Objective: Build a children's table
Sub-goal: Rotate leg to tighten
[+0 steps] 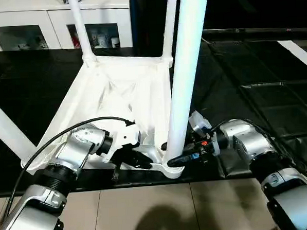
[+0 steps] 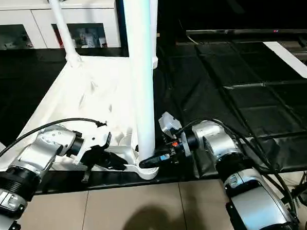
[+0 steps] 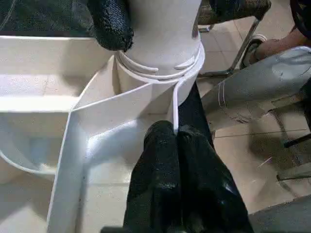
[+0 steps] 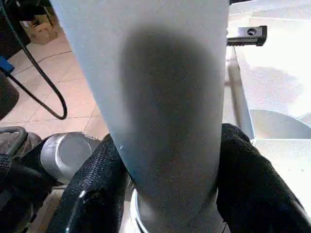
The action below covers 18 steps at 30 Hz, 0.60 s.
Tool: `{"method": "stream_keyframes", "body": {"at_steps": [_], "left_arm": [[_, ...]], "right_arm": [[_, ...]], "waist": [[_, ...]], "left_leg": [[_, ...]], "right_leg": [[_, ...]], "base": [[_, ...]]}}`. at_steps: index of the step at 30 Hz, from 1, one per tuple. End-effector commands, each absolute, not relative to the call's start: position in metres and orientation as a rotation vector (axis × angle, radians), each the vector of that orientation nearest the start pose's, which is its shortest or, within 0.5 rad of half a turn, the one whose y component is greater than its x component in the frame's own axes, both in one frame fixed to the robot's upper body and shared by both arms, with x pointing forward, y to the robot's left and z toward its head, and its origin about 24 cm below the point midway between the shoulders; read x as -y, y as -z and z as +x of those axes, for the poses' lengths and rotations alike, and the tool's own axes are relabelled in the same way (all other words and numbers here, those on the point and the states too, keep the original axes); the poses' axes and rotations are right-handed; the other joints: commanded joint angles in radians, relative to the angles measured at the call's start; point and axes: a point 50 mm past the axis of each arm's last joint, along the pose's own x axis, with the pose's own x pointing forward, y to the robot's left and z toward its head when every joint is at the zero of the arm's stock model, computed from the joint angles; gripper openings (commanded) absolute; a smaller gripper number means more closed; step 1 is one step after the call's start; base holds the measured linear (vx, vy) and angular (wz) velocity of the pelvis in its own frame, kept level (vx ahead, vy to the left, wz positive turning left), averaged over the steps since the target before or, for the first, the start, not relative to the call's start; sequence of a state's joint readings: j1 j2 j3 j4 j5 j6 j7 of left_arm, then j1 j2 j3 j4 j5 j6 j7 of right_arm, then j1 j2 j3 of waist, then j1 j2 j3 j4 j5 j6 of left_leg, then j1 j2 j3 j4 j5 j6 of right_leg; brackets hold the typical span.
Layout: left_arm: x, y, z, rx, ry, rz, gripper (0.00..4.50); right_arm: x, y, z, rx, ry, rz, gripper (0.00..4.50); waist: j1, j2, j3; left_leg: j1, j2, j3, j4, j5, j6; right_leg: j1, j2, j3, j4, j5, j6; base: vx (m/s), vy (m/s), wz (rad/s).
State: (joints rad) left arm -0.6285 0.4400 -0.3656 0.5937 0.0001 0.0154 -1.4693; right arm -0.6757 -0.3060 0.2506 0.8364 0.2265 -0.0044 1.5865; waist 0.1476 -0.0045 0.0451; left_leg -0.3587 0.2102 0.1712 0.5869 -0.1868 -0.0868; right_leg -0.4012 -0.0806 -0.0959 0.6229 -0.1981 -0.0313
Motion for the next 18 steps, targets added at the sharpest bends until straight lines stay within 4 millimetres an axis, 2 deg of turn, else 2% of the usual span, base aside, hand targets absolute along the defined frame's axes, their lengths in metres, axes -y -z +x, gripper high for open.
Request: {"method": "stream_keyframes", "body": {"at_steps": [1,3,5,6,7,8,9,10,11,12,13,14,15,16,17,18], "left_arm": [[-0.134,-0.054,0.305,-0.53,1.612,0.488,0.0],[-0.132,-0.054,0.311,-0.522,1.549,0.461,0.0],[-0.129,-0.057,0.317,-0.505,1.497,0.422,0.0],[-0.127,-0.058,0.32,-0.493,1.469,0.397,0.0],[-0.125,-0.06,0.323,-0.481,1.442,0.373,0.0],[-0.124,-0.061,0.323,-0.479,1.438,0.37,0.0],[-0.118,-0.064,0.329,-0.463,1.391,0.334,0.0],[-0.114,-0.065,0.332,-0.459,1.366,0.315,0.0],[-0.112,-0.066,0.334,-0.456,1.349,0.303,0.0],[-0.112,-0.066,0.334,-0.456,1.349,0.303,0.0],[-0.11,-0.066,0.336,-0.454,1.333,0.299,0.0],[-0.106,-0.067,0.341,-0.453,1.285,0.292,0.0],[-0.102,-0.068,0.347,-0.449,1.218,0.285,0.0],[-0.1,-0.069,0.351,-0.445,1.181,0.281,0.0],[-0.098,-0.07,0.353,-0.442,1.16,0.272,0.0],[-0.096,-0.072,0.357,-0.432,1.108,0.254,0.0]], "right_arm": [[0.122,-0.048,0.303,-0.374,-1.719,0.03,2.16],[0.12,-0.042,0.302,-0.377,-1.661,0.056,2.14],[0.116,-0.036,0.303,-0.386,-1.569,0.055,2.14],[0.112,-0.032,0.305,-0.395,-1.504,0.055,2.13],[0.108,-0.028,0.307,-0.408,-1.426,0.059,2.13],[0.107,-0.028,0.308,-0.408,-1.418,0.06,2.12],[0.096,-0.025,0.313,-0.4,-1.325,0.07,2.1],[0.089,-0.025,0.316,-0.395,-1.268,0.08,2.09],[0.084,-0.025,0.319,-0.393,-1.23,0.087,2.08],[0.084,-0.025,0.319,-0.393,-1.23,0.087,2.08],[0.079,-0.025,0.321,-0.394,-1.192,0.096,2.07],[0.069,-0.026,0.328,-0.397,-1.099,0.112,2.07],[0.059,-0.027,0.334,-0.406,-0.99,0.13,2.07],[0.054,-0.028,0.337,-0.411,-0.938,0.141,2.06],[0.051,-0.029,0.339,-0.412,-0.903,0.141,2.06],[0.044,-0.03,0.341,-0.41,-0.848,0.137,2.06]], "waist": [[-0.007,0.007,-0.07],[-0.007,0.006,-0.067],[-0.008,0.008,-0.06],[-0.011,0.006,-0.055],[-0.012,0.011,-0.053],[-0.018,0.007,-0.048],[-0.021,0.01,-0.049],[-0.03,0.008,-0.045],[-0.036,0.007,-0.045],[-0.047,0.007,-0.045],[-0.056,0.009,-0.045],[-0.066,0.006,-0.044],[-0.071,0.009,-0.043],[-0.083,0.009,-0.043],[-0.086,0.012,-0.046],[-0.091,0.01,-0.049]], "left_leg": [[0.007,0.031,0.0,-0.059,-0.13,0.064],[0.006,0.03,-0.001,-0.061,-0.141,0.062],[0.009,0.029,0.0,-0.065,-0.173,0.049],[0.01,0.028,-0.001,-0.07,-0.213,0.032],[0.013,0.027,-0.003,-0.072,-0.233,0.02],[0.021,0.024,-0.006,-0.075,-0.294,0.001],[0.018,0.023,-0.008,-0.076,-0.293,-0.004],[0.017,0.02,-0.011,-0.078,-0.298,-0.013],[0.017,0.018,-0.012,-0.078,-0.303,-0.017],[0.01,0.016,-0.017,-0.079,-0.303,-0.02],[0.009,0.015,-0.019,-0.08,-0.31,-0.016],[0.005,0.012,-0.022,-0.081,-0.31,-0.017],[0.001,0.012,-0.024,-0.082,-0.314,-0.022],[0.001,0.01,-0.028,-0.083,-0.324,-0.036],[0.007,0.009,-0.03,-0.081,-0.333,-0.037],[0.005,0.011,-0.03,-0.082,-0.324,-0.026]], "right_leg": [[0.059,-0.068,0.056,-0.057,-0.042,-0.252],[0.059,-0.069,0.054,-0.062,-0.065,-0.248],[0.055,-0.068,0.055,-0.071,-0.129,-0.233],[0.057,-0.071,0.055,-0.08,-0.216,-0.212],[0.056,-0.072,0.055,-0.084,-0.266,-0.199],[0.052,-0.077,0.053,-0.101,-0.424,-0.153],[0.055,-0.078,0.054,-0.104,-0.45,-0.14],[0.052,-0.08,0.051,-0.112,-0.506,-0.115],[0.051,-0.079,0.049,-0.115,-0.53,-0.104],[0.056,-0.08,0.046,-0.116,-0.552,-0.09],[0.056,-0.078,0.043,-0.121,-0.562,-0.079],[0.058,-0.077,0.039,-0.12,-0.561,-0.077],[0.058,-0.077,0.038,-0.119,-0.567,-0.075],[0.057,-0.074,0.032,-0.121,-0.578,-0.064],[0.055,-0.076,0.031,-0.124,-0.582,-0.064],[0.059,-0.078,0.032,-0.124,-0.541,-0.074]], "base": [[0.0,0.0,0.0],[0.0,0.0,0.0],[0.0,0.0,0.0],[0.0,0.0,0.0],[-0.051,-0.008,-0.02],[-0.051,-0.008,-0.02],[-0.061,-0.01,-0.04],[-0.054,-0.007,-0.07],[-0.054,-0.007,-0.07],[0.0,0.0,0.0],[0.0,0.0,0.0],[0.0,0.0,0.0],[-0.028,0.012,-0.18],[-0.032,0.012,-0.19],[-0.032,0.012,-0.19],[0.0,0.0,0.0]]}}
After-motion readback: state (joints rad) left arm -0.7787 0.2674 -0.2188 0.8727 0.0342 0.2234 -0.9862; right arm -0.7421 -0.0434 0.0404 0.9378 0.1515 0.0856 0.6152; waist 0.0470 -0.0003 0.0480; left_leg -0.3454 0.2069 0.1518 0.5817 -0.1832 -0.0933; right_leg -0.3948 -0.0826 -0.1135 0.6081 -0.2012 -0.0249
